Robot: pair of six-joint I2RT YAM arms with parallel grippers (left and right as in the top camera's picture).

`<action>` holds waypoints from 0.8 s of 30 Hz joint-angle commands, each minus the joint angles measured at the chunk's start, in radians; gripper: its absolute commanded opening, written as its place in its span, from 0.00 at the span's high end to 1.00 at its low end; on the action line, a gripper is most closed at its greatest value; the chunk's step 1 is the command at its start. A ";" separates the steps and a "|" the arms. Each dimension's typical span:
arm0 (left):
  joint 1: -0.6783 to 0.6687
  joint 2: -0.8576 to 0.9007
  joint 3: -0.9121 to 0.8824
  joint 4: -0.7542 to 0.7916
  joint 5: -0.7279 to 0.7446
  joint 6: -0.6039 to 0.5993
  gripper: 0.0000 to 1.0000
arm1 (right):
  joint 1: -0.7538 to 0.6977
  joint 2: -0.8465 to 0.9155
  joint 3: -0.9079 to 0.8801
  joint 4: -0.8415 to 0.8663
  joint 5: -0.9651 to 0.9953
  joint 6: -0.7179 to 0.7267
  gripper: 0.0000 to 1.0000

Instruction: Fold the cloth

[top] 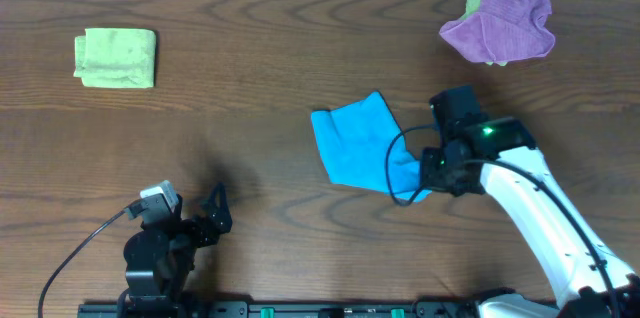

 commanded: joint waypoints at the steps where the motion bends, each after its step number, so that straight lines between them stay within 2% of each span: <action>1: 0.002 -0.004 -0.013 -0.006 0.004 -0.014 0.05 | -0.055 -0.013 -0.005 0.014 0.126 0.057 0.99; 3: 0.002 -0.004 -0.013 -0.006 0.004 -0.014 0.05 | -0.094 -0.012 -0.005 0.015 0.179 0.061 0.95; 6: 0.002 -0.004 -0.013 -0.006 0.004 -0.014 0.05 | -0.148 -0.012 -0.005 0.016 0.213 0.064 0.60; 7: 0.002 -0.004 -0.013 -0.006 0.004 -0.014 0.05 | -0.163 -0.012 -0.005 0.016 0.215 0.064 0.50; 8: 0.002 -0.004 -0.013 -0.006 0.004 -0.014 0.05 | -0.176 -0.012 -0.005 0.017 0.214 0.064 0.46; 10: 0.002 -0.004 -0.013 -0.006 0.004 -0.014 0.05 | -0.185 -0.014 0.001 0.030 0.159 0.026 0.46; 12: 0.002 -0.004 -0.013 -0.006 0.004 -0.014 0.05 | -0.181 -0.014 0.009 0.072 0.026 -0.099 0.44; 14: 0.002 -0.004 -0.013 -0.006 0.004 -0.014 0.05 | -0.166 -0.014 0.016 0.127 -0.071 -0.172 0.39; 15: 0.002 -0.004 -0.013 -0.006 0.004 -0.014 0.05 | -0.156 -0.014 0.016 0.151 -0.074 -0.173 0.33; 17: 0.002 -0.004 -0.013 -0.006 0.005 -0.015 0.05 | -0.137 -0.011 0.016 0.205 -0.073 -0.173 0.31; 24: 0.002 -0.004 -0.013 -0.006 0.008 -0.030 0.05 | -0.103 0.082 0.016 0.375 -0.118 -0.172 0.30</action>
